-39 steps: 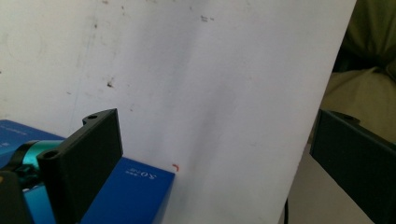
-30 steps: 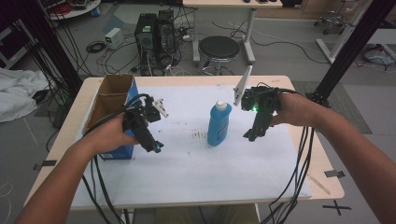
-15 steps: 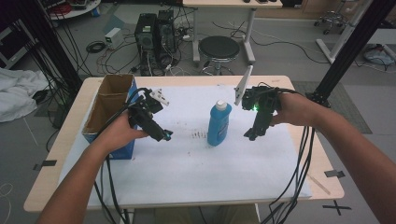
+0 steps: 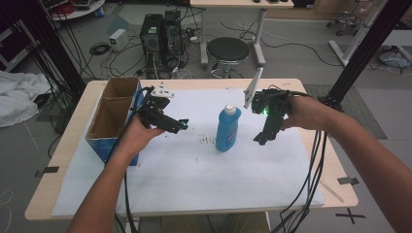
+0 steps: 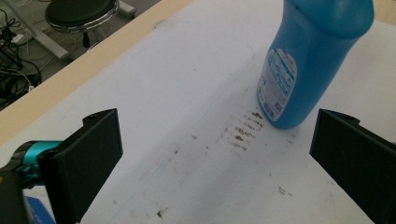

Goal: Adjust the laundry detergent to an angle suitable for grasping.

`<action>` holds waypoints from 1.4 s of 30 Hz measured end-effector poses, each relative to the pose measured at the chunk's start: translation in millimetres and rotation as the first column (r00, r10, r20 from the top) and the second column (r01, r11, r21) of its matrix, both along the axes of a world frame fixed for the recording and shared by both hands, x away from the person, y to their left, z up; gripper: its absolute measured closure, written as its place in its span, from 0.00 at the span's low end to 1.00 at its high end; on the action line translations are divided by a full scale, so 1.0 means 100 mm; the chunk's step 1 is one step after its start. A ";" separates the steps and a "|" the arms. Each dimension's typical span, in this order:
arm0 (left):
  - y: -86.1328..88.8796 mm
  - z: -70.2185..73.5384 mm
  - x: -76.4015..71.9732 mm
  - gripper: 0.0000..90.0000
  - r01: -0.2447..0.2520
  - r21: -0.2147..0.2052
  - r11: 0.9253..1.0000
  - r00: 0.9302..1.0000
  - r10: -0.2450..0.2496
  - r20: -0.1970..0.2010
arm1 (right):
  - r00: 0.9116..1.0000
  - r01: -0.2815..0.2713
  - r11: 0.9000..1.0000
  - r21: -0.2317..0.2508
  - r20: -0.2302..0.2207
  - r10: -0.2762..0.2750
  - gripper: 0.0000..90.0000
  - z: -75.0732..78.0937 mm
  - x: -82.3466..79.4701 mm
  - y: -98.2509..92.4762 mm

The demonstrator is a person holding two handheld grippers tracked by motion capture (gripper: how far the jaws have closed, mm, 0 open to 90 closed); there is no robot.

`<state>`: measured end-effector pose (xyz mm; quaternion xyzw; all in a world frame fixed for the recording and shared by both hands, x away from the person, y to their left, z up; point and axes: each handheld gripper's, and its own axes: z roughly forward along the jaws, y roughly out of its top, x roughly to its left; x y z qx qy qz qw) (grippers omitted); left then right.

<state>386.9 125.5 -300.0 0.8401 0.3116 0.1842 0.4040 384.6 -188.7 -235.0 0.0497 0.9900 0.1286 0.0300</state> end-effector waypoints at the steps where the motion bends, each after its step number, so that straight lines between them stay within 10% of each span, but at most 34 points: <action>1: -0.01 -0.01 0.01 0.03 -0.003 -0.013 1.000 1.000 0.003 0.004 | 1.000 0.000 1.000 -0.001 0.000 0.000 0.03 0.00 0.00 0.00; 13: -0.12 -0.24 0.01 0.03 -0.045 -0.139 0.989 0.990 0.063 0.127 | 1.000 -0.004 1.000 -0.001 -0.003 0.004 0.03 -0.01 0.01 0.00; 27: -0.22 -0.48 -0.06 0.03 -0.043 -0.316 0.948 0.984 0.096 0.152 | 1.000 -0.003 1.000 -0.004 -0.006 0.003 0.03 -0.02 0.04 -0.02; 33: -0.33 -0.61 -0.20 0.03 -0.081 -0.329 0.941 0.972 0.148 0.184 | 1.000 0.000 1.000 -0.007 -0.005 0.000 0.03 -0.03 0.03 -0.02; 42: -0.57 -0.71 -0.32 0.03 -0.040 -0.348 0.936 0.975 0.113 0.191 | 1.000 -0.004 1.000 -0.020 -0.012 0.004 0.03 -0.07 0.02 -0.03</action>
